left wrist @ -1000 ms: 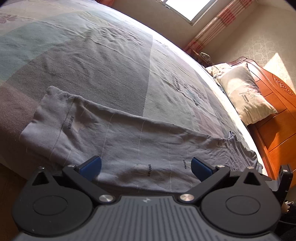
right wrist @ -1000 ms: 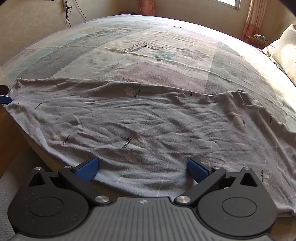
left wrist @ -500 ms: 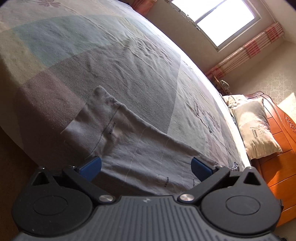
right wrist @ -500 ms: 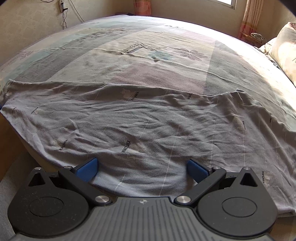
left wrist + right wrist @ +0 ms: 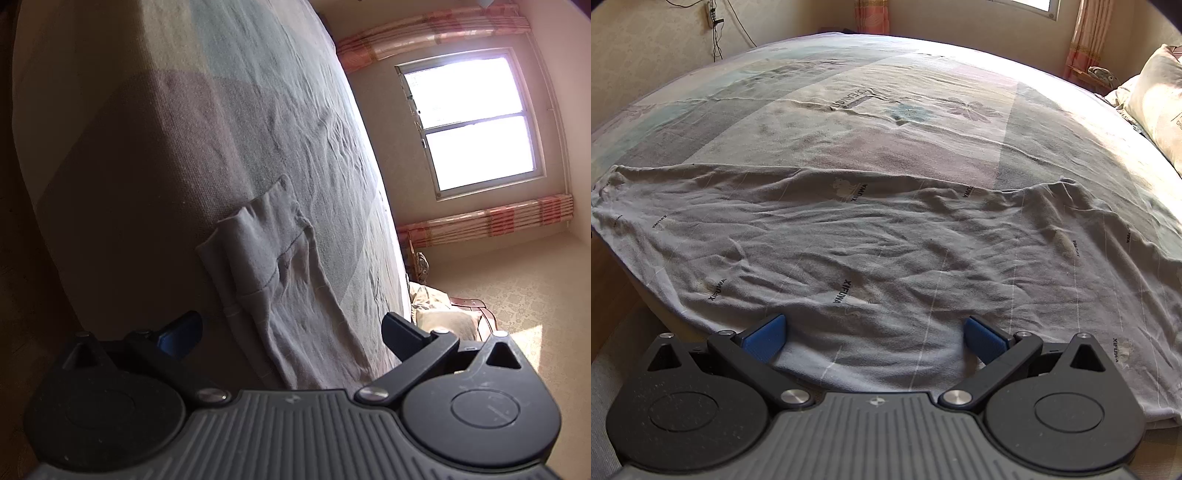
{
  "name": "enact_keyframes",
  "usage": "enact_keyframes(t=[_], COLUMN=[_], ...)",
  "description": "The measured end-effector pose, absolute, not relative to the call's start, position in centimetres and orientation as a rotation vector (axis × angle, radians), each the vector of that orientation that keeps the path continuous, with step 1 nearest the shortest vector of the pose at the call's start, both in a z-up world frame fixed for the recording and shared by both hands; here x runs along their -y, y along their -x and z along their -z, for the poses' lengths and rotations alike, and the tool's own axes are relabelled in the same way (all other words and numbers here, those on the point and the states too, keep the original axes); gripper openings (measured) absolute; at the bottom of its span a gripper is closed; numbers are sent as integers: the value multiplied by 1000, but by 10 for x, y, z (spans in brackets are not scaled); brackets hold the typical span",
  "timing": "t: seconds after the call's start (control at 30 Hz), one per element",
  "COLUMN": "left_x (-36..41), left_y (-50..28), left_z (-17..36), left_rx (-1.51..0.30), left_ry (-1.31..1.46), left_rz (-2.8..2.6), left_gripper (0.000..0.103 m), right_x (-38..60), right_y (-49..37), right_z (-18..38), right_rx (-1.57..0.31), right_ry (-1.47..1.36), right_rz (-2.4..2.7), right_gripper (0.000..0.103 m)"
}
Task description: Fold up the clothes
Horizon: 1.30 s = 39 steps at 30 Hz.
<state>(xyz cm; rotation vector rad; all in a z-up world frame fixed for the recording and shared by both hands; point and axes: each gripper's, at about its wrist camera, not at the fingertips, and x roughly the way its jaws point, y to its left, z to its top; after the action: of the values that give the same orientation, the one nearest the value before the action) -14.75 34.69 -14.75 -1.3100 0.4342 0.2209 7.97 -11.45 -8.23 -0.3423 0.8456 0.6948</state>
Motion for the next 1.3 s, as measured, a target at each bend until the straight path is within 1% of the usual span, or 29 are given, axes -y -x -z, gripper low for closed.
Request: enact_keyframes(t=[0.43, 0.63, 0.7, 0.87, 1.13, 1.3], left_x=[-354, -365, -368, -371, -368, -379], left_y=[136, 128, 129, 112, 116, 109], left_z=[132, 141, 145, 141, 154, 159], left_rx=[-323, -282, -244, -270, -213, -214], left_ry=[1311, 1313, 1344, 1296, 1349, 1374], left_rz=[-142, -155, -138, -118, -60, -38], left_gripper=[102, 102, 102, 102, 102, 102], right_x=[113, 114, 115, 116, 117, 117], right_y=[-79, -77, -77, -76, -75, -76], right_z=[82, 83, 83, 84, 85, 85], right_rx=[-845, -834, -832, -823, -815, -814], right_ry=[341, 336, 335, 333, 330, 330], right_rz=[-688, -682, -685, -689, -693, -698], right_gripper=[103, 103, 103, 103, 103, 103])
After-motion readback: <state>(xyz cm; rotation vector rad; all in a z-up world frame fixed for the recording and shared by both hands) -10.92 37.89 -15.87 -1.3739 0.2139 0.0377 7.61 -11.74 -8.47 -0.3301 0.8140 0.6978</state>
